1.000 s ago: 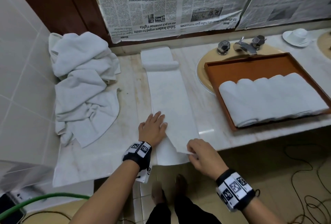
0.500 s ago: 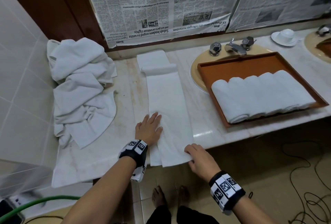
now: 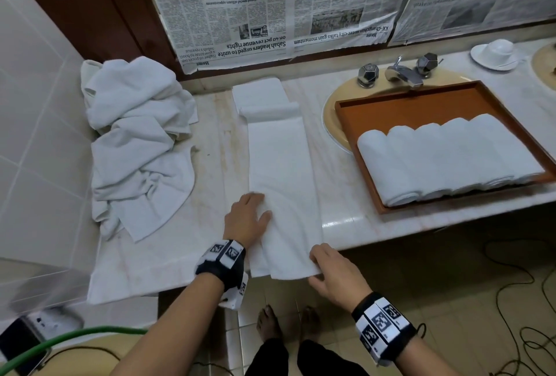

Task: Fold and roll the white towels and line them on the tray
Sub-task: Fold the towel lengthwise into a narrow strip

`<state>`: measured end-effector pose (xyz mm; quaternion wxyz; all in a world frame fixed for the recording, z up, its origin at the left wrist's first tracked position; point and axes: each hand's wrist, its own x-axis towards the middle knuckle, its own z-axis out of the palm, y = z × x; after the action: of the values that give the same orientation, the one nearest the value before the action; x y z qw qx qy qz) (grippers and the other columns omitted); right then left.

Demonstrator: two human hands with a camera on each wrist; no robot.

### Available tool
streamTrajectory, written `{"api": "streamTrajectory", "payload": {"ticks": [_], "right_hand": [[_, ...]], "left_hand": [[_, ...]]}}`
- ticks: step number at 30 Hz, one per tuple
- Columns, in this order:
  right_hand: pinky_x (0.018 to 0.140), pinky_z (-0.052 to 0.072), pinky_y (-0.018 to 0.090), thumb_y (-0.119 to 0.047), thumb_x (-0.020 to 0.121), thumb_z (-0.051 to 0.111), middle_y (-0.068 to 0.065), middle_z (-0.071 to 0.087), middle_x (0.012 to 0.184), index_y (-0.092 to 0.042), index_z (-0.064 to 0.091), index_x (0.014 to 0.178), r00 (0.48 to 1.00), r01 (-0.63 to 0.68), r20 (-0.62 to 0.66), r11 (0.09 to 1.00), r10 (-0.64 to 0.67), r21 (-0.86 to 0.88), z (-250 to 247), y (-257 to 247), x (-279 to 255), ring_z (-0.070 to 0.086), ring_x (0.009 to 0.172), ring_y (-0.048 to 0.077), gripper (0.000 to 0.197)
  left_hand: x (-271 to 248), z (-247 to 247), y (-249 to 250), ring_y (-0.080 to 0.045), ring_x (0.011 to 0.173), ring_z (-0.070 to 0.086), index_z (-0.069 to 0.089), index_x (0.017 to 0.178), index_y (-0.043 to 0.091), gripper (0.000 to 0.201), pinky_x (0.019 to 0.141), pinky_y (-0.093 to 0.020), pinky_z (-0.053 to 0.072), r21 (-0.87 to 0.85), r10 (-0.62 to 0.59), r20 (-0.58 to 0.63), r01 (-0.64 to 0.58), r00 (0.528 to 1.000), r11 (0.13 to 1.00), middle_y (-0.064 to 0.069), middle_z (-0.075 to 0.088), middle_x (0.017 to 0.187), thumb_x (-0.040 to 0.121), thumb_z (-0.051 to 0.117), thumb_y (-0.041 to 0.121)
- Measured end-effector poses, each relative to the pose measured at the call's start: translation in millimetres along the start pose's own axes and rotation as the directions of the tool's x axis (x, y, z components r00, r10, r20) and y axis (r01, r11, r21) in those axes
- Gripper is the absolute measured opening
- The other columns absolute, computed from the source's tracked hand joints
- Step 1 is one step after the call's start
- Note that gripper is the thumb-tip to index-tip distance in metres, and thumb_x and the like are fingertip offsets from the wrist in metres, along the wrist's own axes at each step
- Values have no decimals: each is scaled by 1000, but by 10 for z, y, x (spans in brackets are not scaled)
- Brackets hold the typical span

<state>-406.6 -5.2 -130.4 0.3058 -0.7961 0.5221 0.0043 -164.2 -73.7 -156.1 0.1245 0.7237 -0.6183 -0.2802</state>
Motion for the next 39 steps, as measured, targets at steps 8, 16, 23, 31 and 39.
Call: {"api": "streamTrajectory", "payload": {"ticks": [8, 16, 23, 31, 39], "right_hand": [[89, 49, 29, -33, 86, 67, -5, 51, 116, -24, 46, 117, 981, 69, 185, 995, -56, -68, -111, -10, 128, 51, 105, 14, 39], [90, 47, 27, -49, 94, 50, -9, 52, 116, -26, 50, 123, 993, 42, -114, 997, -35, 62, -178, -54, 305, 50, 101, 7, 37], [120, 13, 40, -45, 104, 26, -1, 6, 165, -18, 12, 157, 999, -24, -50, 977, 14, -213, -237, 58, 1188, 8, 151, 16, 61], [122, 4, 44, -36, 103, 29, -3, -8, 165, -16, 0, 158, 994, -96, 25, 958, 107, -272, -720, 332, 1982, -3, 151, 14, 65], [118, 16, 32, -39, 99, 41, 3, 25, 161, -13, 35, 150, 985, 38, -165, 999, -44, -37, -326, 252, 1247, 23, 147, 17, 57]], "left_hand": [[-482, 155, -49, -16, 89, 54, 52, 108, 25, 36, 80, -39, 50, -49, -113, -55, 111, 992, 993, 10, 56, 91, 82, 68, 46], [-301, -6, 7, -11, 80, 59, 57, 112, 21, 21, 63, -21, 38, -182, -116, -28, 109, 993, 977, 9, 63, 82, 91, 60, 22], [-27, -131, 137, -15, 81, 54, 59, 108, 20, 20, 70, -27, 35, -150, -167, -52, 157, 985, 976, 11, 59, 80, 89, 54, 15], [430, -282, 258, -18, 75, 56, 59, 97, 16, 16, 64, -23, 41, -361, -189, -82, 147, 979, 921, 2, 57, 74, 86, 53, 7], [254, -45, 19, -14, 72, 53, 57, 96, 19, 19, 58, -15, 33, -291, -104, -146, 58, 984, 955, -1, 60, 80, 93, 46, 4]]}}
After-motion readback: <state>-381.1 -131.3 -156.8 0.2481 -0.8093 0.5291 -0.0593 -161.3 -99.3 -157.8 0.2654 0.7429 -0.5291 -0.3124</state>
